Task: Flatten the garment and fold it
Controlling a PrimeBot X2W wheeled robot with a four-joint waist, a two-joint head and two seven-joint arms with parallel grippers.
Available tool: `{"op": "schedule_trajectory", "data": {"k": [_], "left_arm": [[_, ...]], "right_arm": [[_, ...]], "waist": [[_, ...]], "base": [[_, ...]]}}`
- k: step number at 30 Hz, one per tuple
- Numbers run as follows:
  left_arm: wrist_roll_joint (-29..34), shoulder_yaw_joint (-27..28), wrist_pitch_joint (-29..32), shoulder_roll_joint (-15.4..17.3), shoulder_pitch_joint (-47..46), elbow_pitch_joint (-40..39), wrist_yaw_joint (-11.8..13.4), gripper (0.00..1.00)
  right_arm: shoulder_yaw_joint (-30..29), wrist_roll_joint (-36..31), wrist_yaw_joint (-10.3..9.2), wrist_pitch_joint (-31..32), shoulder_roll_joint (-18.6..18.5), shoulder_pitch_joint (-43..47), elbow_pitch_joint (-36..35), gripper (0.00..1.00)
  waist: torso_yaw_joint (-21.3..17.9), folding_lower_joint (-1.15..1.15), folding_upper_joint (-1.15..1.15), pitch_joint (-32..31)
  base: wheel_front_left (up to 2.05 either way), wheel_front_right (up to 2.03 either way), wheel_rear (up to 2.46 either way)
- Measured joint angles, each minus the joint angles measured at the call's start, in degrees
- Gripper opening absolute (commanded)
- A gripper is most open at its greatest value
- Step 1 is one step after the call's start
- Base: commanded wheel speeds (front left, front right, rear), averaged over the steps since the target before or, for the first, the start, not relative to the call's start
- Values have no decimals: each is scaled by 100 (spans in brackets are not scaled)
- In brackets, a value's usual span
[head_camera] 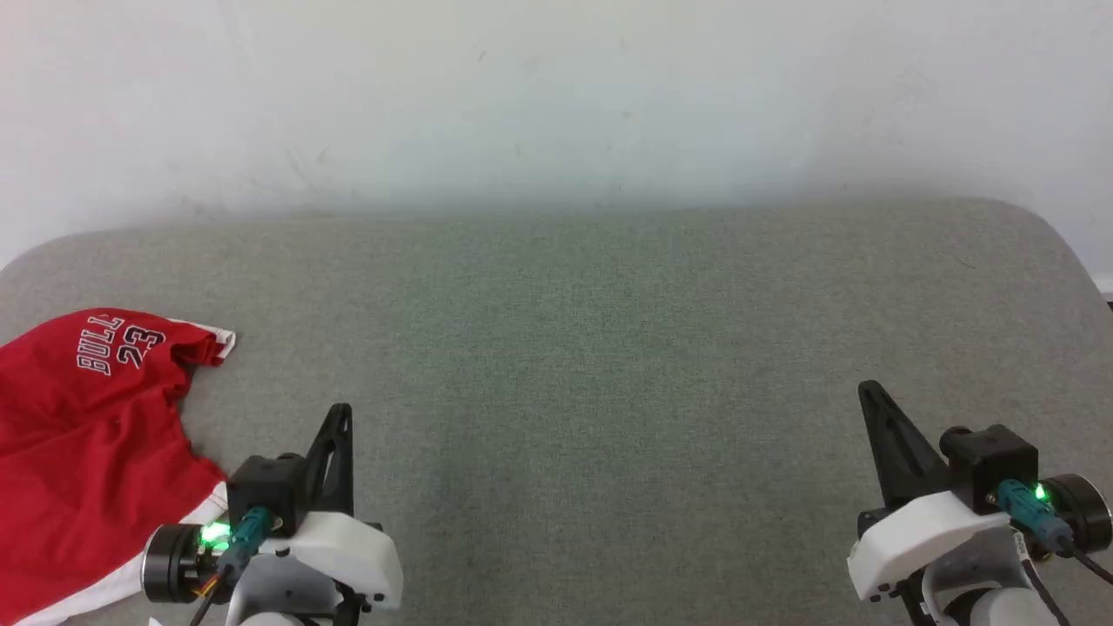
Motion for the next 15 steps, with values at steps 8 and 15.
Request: {"op": "schedule_trajectory", "data": {"k": [8, 15], "left_arm": [[0, 0, 0, 0, 0, 0, 0, 0], [0, 0, 0, 0, 0, 0, 0, 0]], "right_arm": [[0, 0, 0, 0, 0, 0, 0, 0], [0, 0, 0, 0, 0, 0, 0, 0]], "waist": [[0, 0, 0, 0], [0, 0, 0, 0]], "base": [[0, 0, 0], [0, 0, 0]]}}
